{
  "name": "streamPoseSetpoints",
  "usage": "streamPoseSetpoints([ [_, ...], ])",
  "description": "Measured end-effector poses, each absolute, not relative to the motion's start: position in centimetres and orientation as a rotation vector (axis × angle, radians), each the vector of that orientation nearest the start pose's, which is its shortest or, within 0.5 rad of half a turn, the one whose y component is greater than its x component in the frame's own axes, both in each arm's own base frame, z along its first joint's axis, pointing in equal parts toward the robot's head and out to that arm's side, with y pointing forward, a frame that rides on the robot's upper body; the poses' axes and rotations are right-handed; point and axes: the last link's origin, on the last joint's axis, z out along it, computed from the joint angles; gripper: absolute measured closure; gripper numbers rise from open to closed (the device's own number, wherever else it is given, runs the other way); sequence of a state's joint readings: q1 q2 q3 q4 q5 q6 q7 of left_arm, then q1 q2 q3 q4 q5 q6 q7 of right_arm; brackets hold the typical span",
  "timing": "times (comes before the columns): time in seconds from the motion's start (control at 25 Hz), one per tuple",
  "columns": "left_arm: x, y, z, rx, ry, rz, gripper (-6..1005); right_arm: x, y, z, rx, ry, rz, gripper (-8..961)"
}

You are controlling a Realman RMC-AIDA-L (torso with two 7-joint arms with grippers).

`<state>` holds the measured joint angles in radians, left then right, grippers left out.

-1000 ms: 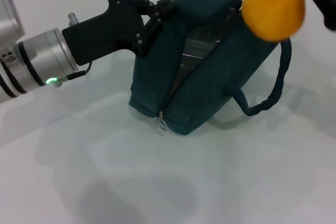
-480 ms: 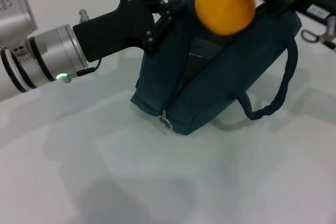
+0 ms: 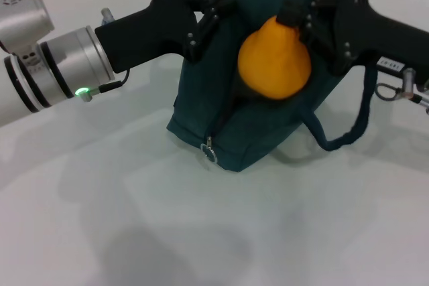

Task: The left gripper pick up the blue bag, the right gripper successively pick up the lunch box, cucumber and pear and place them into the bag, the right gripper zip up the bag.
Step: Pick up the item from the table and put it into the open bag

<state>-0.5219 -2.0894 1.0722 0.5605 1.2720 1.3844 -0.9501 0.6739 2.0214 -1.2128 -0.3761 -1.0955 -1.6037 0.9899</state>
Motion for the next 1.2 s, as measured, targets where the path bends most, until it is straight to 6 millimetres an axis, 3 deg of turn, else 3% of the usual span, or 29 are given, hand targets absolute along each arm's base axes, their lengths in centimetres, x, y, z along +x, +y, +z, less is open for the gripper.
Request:
streamPoseSetpoints([
  [0.64,-20.6,35.6,-1.2,-2.415,-0.173,-1.061,860,18.1,34.9,-4.0,-2.674,0.191,1.136,915],
  [1.04,-20.4,35.7,-1.4,-2.417,-0.182,-1.069,854,17.5,34.8,-4.1,-2.667,0.166,1.167,914],
  [1.2,-20.6,35.6,-1.6,-2.417,-0.189,-1.066,851,18.1,34.7,-3.8,-2.621,0.212,1.188,795],
])
